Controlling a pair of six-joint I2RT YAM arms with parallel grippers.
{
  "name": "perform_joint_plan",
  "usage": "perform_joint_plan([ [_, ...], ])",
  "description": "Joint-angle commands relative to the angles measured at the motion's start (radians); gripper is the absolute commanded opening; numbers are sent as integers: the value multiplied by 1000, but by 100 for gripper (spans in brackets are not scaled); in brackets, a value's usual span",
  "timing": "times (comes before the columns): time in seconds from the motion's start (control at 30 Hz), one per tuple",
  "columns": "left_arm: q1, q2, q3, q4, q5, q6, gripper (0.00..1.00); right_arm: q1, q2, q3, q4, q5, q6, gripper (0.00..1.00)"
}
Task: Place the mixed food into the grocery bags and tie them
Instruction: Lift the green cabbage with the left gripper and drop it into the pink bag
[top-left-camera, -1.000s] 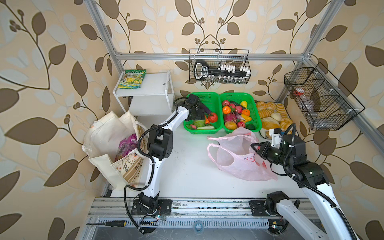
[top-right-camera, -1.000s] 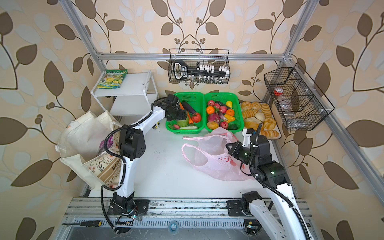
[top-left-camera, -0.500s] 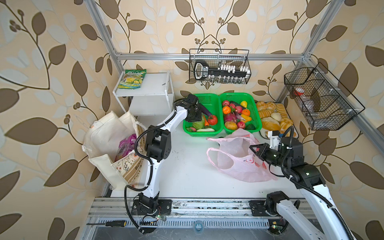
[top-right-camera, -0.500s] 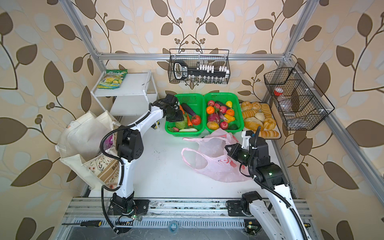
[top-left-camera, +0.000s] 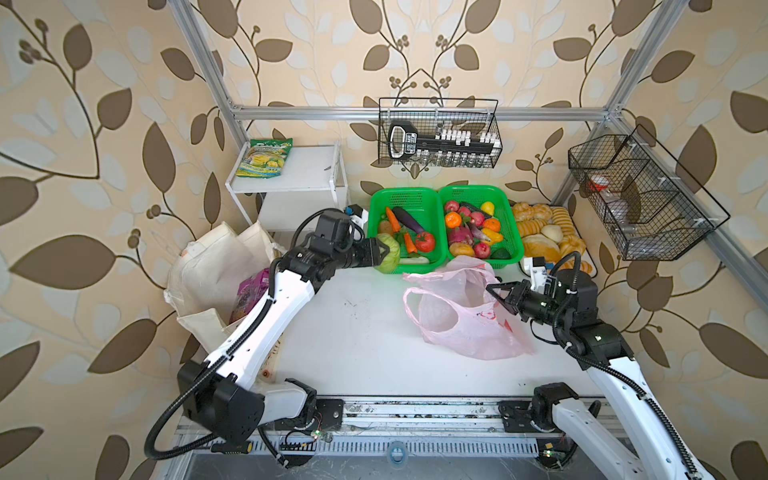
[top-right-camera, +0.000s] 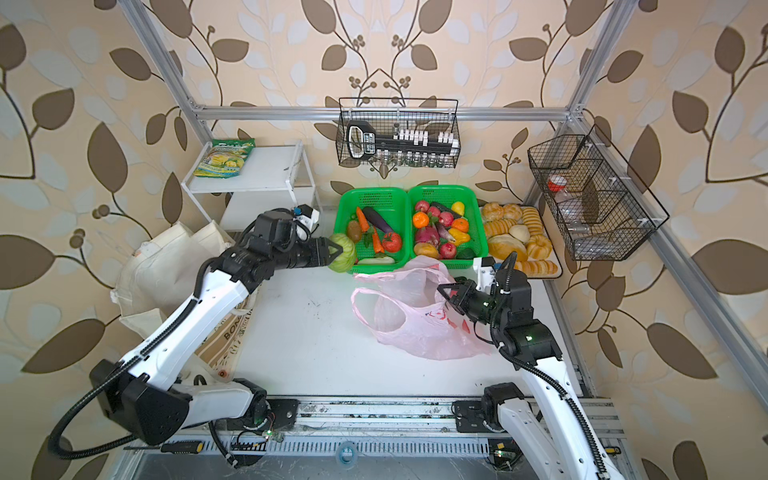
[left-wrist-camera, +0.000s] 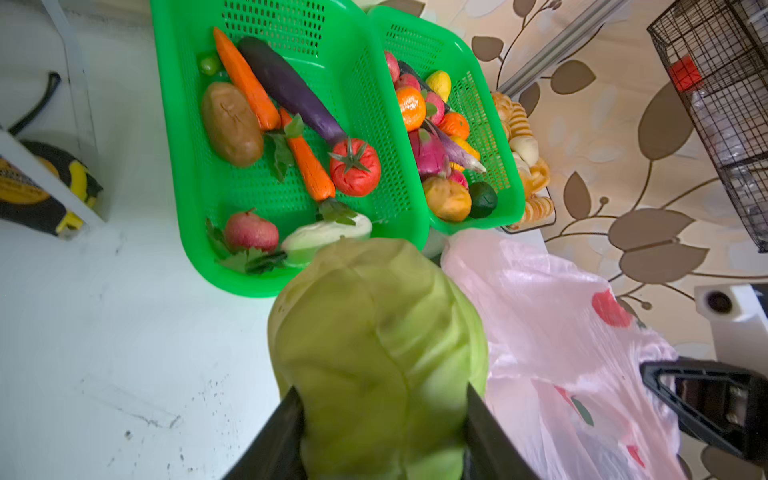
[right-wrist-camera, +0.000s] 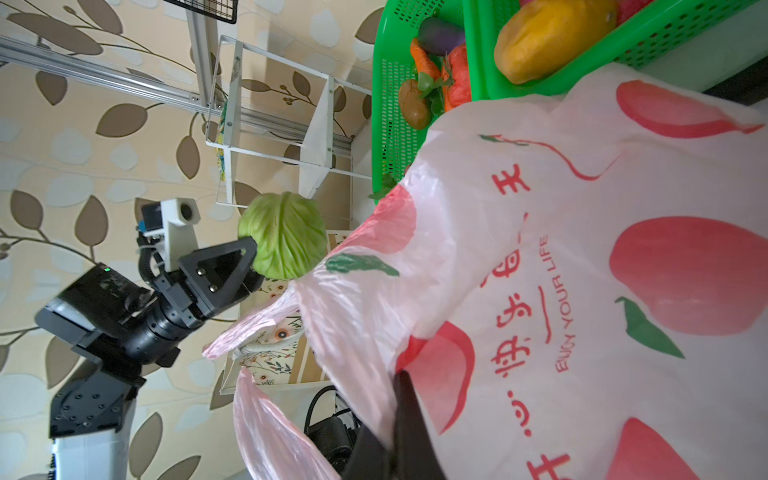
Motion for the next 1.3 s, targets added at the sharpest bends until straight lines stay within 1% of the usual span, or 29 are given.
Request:
perform_joint_plan([
  [0.0, 1, -104, -128, 44, 108, -56, 51, -5, -9, -29, 94, -42, 77, 0],
  [0.07, 1, -158, -206, 66, 185, -95, 50, -5, -8, -35, 114, -48, 98, 0],
  [0.17, -5, -222, -297, 148, 295, -190, 50, -5, -7, -48, 152, -58, 130, 0],
  [0.23, -18, -259, -342, 218, 333, -244, 50, -5, -4, -59, 173, -61, 149, 0],
  [0.3, -46, -284, -367, 274, 347, -260, 50, -5, 0, -71, 192, -70, 163, 0],
  [0.4, -104, -264, -356, 277, 343, -218, 51, -4, 5, -84, 224, -86, 190, 0],
  [0.53, -187, -203, -320, 279, 263, -174, 51, -5, 8, -86, 251, -105, 214, 0],
  [0.63, -210, -162, -304, 368, 259, -205, 52, -5, 8, -87, 270, -125, 228, 0],
  [0.73, -236, -123, -283, 475, 292, -227, 54, -5, 5, -101, 298, -150, 249, 0],
  [0.83, -274, -59, -219, 480, 323, -208, 57, -6, -1, -129, 353, -174, 290, 0],
  [0.9, -297, -20, -184, 480, 323, -206, 60, -5, -10, -159, 426, -190, 347, 0],
  [1.0, -319, 11, -160, 548, 303, -235, 64, -5, -20, -202, 541, -210, 432, 0],
  [1.07, -330, 31, -139, 567, 286, -231, 67, -5, -21, -217, 583, -218, 461, 0],
  [1.17, -338, 71, -85, 528, 283, -199, 71, -5, -29, -227, 609, -214, 486, 0],
  [1.27, -345, 97, -52, 476, 267, -165, 78, -8, -36, -226, 616, -218, 493, 0],
])
